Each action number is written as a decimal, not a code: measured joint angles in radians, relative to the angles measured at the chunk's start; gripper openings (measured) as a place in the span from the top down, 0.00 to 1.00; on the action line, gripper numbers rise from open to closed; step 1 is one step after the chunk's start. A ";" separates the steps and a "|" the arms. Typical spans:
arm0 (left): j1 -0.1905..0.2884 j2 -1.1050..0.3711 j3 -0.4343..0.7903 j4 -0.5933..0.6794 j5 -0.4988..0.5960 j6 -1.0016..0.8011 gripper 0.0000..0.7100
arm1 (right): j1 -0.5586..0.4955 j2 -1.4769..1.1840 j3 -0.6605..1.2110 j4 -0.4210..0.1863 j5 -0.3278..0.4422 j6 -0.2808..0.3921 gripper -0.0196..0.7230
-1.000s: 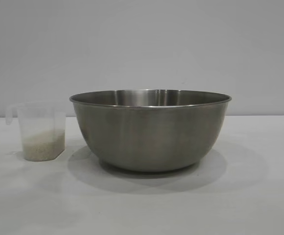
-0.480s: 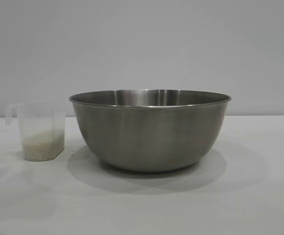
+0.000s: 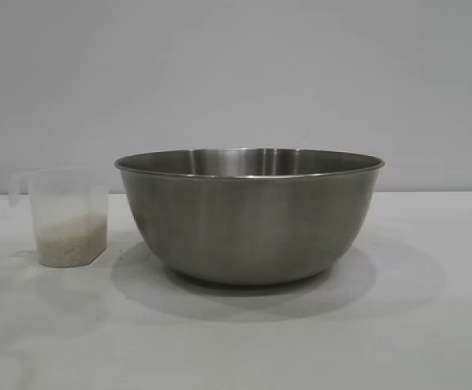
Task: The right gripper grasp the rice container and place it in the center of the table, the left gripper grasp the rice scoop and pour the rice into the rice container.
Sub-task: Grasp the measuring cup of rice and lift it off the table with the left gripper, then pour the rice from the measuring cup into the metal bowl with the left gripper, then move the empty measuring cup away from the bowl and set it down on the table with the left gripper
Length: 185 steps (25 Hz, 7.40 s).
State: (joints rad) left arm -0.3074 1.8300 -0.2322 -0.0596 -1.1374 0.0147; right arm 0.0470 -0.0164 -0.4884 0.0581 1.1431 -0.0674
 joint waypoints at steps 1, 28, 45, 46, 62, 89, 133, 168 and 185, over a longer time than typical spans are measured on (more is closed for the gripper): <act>0.000 0.012 -0.010 0.000 0.000 0.003 0.64 | 0.000 0.000 0.000 0.000 0.000 0.000 0.18; 0.000 0.188 -0.184 -0.052 0.000 0.012 0.64 | 0.000 0.000 0.000 0.000 0.000 0.000 0.18; 0.000 0.226 -0.280 -0.054 0.000 0.136 1.00 | 0.000 0.000 0.000 0.000 0.000 0.000 0.18; 0.000 0.222 -0.285 -0.054 0.000 0.164 1.00 | 0.000 0.000 0.000 0.000 0.000 0.000 0.18; 0.000 -0.031 -0.406 0.287 0.006 0.412 1.00 | 0.000 0.000 0.000 0.000 0.000 0.000 0.18; -0.034 -0.031 -0.588 0.892 0.030 0.947 1.00 | 0.000 0.000 0.000 0.000 0.000 0.000 0.18; -0.093 -0.016 -0.612 0.894 0.097 2.070 1.00 | 0.000 0.000 0.000 0.000 0.000 0.000 0.18; -0.095 -0.016 -0.575 0.093 0.162 0.227 1.00 | 0.000 0.000 0.000 0.000 0.000 0.000 0.18; -0.095 -0.012 -0.197 -0.368 0.005 0.243 1.00 | 0.000 0.000 0.000 0.000 0.000 0.000 0.18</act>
State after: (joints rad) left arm -0.4022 1.8184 -0.4297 -0.4272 -1.1323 0.2579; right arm 0.0470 -0.0164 -0.4884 0.0581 1.1431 -0.0674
